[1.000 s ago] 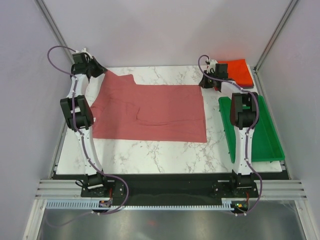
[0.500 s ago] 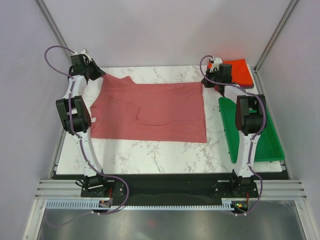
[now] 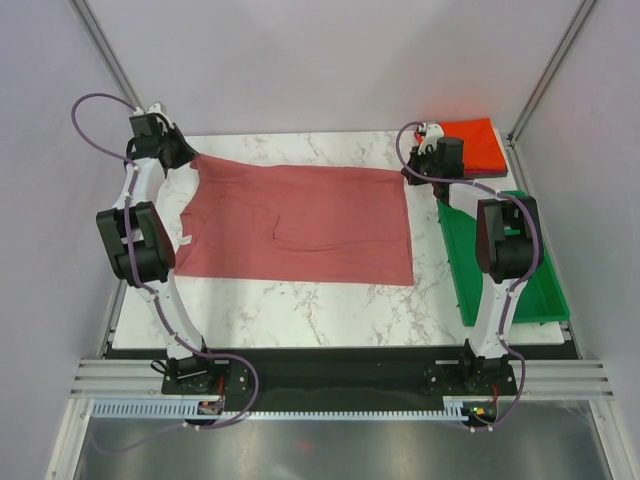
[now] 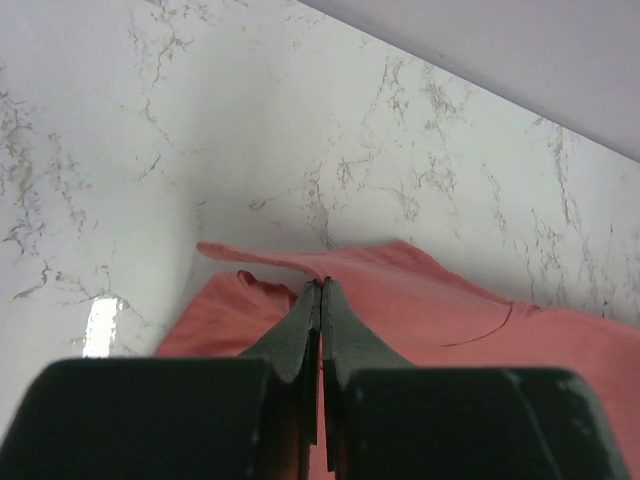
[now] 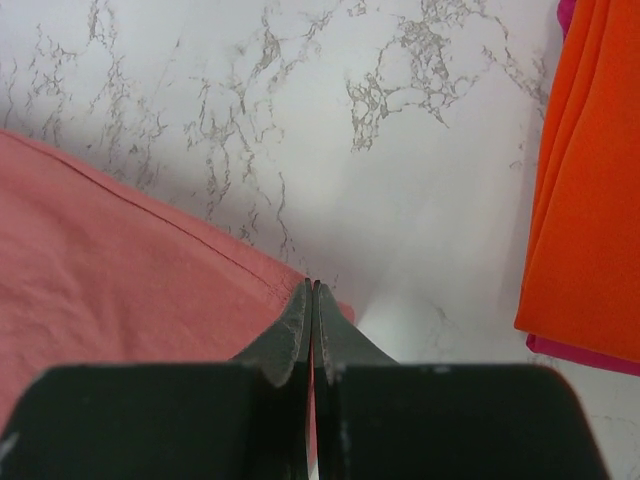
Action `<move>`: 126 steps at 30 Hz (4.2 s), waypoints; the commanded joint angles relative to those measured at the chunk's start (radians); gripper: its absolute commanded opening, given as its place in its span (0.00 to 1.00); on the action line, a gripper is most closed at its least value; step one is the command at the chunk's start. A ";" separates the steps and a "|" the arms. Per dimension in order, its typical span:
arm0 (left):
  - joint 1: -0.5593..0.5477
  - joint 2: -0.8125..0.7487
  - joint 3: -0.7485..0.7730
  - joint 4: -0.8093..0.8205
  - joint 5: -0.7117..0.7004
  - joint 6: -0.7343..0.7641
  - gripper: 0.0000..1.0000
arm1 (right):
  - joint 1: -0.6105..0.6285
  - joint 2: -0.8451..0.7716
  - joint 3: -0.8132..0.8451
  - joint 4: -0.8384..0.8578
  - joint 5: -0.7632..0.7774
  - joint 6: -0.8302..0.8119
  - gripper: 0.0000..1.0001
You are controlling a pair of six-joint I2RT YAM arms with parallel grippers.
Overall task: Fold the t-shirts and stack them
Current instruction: Fold the tshirt
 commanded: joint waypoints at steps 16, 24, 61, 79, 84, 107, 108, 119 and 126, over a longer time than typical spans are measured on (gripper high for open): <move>0.011 -0.269 -0.330 0.080 -0.019 0.122 0.02 | -0.005 -0.298 -0.292 0.108 0.056 0.087 0.00; 0.012 -0.391 -0.507 0.080 -0.128 0.132 0.02 | -0.001 -0.324 -0.415 0.079 0.061 0.165 0.00; 0.011 -0.562 -0.741 0.025 -0.264 0.059 0.02 | 0.055 -0.548 -0.642 -0.028 0.158 0.216 0.00; -0.006 -0.656 -0.695 -0.111 -0.392 0.033 0.32 | 0.116 -0.544 -0.450 -0.261 0.128 0.388 0.37; -0.014 -0.601 -0.660 -0.107 -0.098 -0.060 0.32 | 0.200 -0.403 -0.378 -0.240 0.170 0.454 0.34; 0.175 -0.650 -0.798 -0.044 -0.263 -0.240 0.34 | 0.424 -0.134 0.019 -0.240 0.044 0.368 0.44; 0.175 -0.626 -0.756 -0.047 -0.176 -0.229 0.34 | 0.464 -0.076 0.087 -0.225 0.034 0.351 0.45; 0.166 -0.406 -0.654 -0.030 -0.047 -0.203 0.42 | 0.604 0.369 0.648 -0.218 -0.115 0.263 0.55; 0.127 -0.345 -0.620 -0.007 0.002 -0.188 0.41 | 0.637 0.544 0.821 -0.134 -0.097 0.286 0.57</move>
